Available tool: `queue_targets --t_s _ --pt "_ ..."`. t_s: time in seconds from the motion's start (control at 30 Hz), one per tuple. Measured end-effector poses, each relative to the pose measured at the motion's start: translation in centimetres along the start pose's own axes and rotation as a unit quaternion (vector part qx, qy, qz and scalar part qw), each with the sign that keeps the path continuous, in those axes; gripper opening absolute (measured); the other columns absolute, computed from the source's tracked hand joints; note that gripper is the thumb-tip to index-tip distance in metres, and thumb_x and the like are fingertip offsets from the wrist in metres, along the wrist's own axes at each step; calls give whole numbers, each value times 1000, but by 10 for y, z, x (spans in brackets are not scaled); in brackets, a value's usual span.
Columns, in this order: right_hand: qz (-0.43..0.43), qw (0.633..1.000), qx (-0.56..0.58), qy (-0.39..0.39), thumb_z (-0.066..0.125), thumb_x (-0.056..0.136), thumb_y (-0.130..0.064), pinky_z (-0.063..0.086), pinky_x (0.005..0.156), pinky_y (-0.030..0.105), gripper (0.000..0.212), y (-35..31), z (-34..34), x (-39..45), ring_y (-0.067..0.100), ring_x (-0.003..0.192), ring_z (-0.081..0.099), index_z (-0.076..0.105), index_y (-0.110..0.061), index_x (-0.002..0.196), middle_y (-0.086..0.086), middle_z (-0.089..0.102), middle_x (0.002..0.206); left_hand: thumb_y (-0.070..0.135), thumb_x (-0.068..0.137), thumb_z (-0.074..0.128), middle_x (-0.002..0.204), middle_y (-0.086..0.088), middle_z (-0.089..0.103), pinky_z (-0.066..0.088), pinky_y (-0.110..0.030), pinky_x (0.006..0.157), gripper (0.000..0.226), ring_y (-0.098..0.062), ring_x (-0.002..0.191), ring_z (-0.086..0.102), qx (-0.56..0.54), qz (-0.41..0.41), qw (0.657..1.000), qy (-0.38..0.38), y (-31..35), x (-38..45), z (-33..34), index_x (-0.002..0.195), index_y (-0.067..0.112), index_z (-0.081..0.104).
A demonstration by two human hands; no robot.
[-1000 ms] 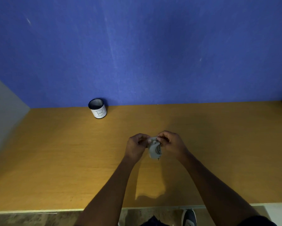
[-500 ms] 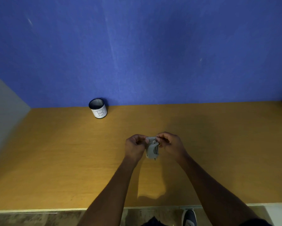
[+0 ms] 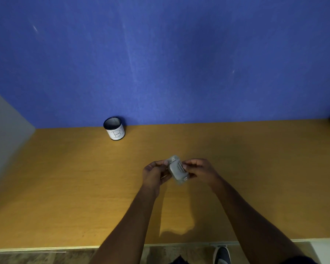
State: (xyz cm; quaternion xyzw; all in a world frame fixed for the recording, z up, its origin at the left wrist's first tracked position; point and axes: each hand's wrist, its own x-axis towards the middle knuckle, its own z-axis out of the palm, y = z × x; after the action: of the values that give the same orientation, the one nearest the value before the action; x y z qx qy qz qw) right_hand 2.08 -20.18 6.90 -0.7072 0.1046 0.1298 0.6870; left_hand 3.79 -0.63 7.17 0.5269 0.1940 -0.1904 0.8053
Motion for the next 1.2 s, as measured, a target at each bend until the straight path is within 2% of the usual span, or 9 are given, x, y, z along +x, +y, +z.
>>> queue_targets --t_s 0.17,0.3,0.5,0.63,0.73,0.83,1.0,1.1,1.2 --pt "11 1000 -23 -6 69 93 -14 54 53 22 8 2 -4 -4 13 60 71 77 -13 93 4 78 75 1 94 61 86 -10 80 64 -40 68 6 -25 78 78 -48 -11 999 -2 2 3 -5 93 6 64" --pt "-17 998 -68 -3 69 93 -10 51 51 18 6 -7 -3 -4 5 55 68 75 -11 91 -3 76 69 0 94 58 89 -9 78 64 -41 71 8 -23 82 77 -47 -4 998 -50 4 3 -8 95 6 64" --pt "-49 990 -129 17 66 95 -10 51 56 19 10 -14 -4 -5 7 65 66 74 -5 99 3 74 84 12 97 61 108 -14 75 60 -37 79 26 -25 97 72 49 8 994 -93 14 3 -5 120 1 66" --pt "-73 988 -134 22 65 95 -5 51 56 13 8 -15 -3 -5 0 65 67 72 -7 93 -1 72 79 14 97 62 104 -8 78 60 -37 80 19 -21 97 74 78 8 992 -100 19 5 -4 114 8 71" --pt "-90 985 -139 37 66 93 -4 54 62 15 7 -16 -2 -5 3 69 66 72 -4 92 3 72 81 13 97 62 99 -4 79 61 -34 75 14 -18 92 74 81 10 992 -100 21 6 -6 108 12 72" --pt "-109 983 -128 73 72 91 -10 55 67 23 8 -18 1 -3 9 73 68 76 -4 94 11 77 87 7 97 59 94 -5 78 61 -33 68 14 -21 86 74 52 23 995 -83 20 7 -4 106 10 70" --pt "-101 992 -23 74 75 89 -10 51 55 19 8 -20 2 -3 5 65 68 78 -16 92 -2 77 76 -7 97 47 92 -10 78 65 -34 67 24 -21 80 76 -60 30 995 -70 20 6 -2 105 5 67" --pt "-109 991 -19 72 76 88 -12 53 59 22 10 -20 1 -4 10 70 69 78 -20 92 4 78 81 -9 97 46 94 -12 78 64 -33 64 25 -23 82 76 -102 31 992 -69 19 6 -3 106 5 66" --pt "-130 987 -46 79 77 87 -15 53 62 19 10 -20 2 -5 7 69 67 79 -24 89 5 78 80 -9 97 46 94 -13 77 64 -34 66 25 -24 83 76 -119 33 990 -71 18 6 -3 107 4 66"
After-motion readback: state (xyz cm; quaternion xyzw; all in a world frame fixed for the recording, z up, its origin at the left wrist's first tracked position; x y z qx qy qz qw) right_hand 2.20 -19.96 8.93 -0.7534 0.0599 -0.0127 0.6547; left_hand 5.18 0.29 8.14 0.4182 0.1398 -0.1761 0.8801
